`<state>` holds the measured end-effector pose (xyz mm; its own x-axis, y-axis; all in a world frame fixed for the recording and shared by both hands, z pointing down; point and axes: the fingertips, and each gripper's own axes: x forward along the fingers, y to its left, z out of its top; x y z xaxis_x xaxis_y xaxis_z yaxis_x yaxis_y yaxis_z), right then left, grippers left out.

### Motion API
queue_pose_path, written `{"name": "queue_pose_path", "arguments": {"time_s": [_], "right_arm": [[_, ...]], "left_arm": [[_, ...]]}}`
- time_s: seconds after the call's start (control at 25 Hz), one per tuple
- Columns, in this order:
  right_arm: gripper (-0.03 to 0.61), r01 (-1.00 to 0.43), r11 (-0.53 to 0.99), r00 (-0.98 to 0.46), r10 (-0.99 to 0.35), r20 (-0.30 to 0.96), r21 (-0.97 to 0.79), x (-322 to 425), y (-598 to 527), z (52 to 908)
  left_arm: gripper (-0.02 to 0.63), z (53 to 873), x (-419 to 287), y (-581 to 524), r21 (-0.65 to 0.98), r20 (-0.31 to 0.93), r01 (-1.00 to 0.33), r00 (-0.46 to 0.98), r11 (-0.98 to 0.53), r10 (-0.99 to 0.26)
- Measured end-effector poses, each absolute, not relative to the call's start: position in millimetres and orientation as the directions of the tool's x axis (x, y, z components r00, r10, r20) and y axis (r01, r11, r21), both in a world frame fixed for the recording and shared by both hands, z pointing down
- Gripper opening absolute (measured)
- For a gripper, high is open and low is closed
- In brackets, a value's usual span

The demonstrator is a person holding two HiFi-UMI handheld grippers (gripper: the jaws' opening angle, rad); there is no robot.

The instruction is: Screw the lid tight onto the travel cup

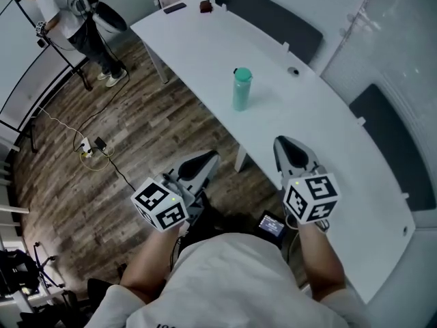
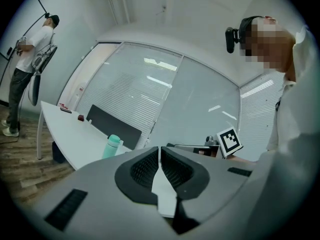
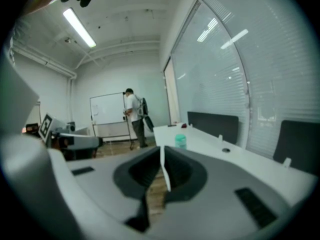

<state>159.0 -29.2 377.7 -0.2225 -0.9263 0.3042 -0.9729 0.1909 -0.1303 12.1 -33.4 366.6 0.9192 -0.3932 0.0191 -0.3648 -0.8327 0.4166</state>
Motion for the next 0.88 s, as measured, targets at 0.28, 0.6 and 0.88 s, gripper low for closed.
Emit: {"name": "queue_pose_path", "arguments": {"time_s": [0.28,0.6,0.88], "right_arm": [[0.037,-0.969,0.195,-0.236,-0.916,0.325,-0.154,154.7,8.6,391.3],[0.037,-0.97,0.172,-0.223,-0.915,0.337,-0.175,142.4,26.6,399.0],[0.037,-0.973,0.121,-0.187,-0.912,0.364,-0.197,123.8,34.9,408.0]], "left_arm": [[0.038,371.3,-4.6,14.1,0.447,0.013,-0.375,0.911,-0.812,-0.413],[0.038,382.2,-28.1,26.8,0.478,0.044,-0.371,0.915,-0.796,-0.4],[0.038,396.8,-59.7,34.0,0.501,0.104,-0.366,0.925,-0.784,-0.366]]}}
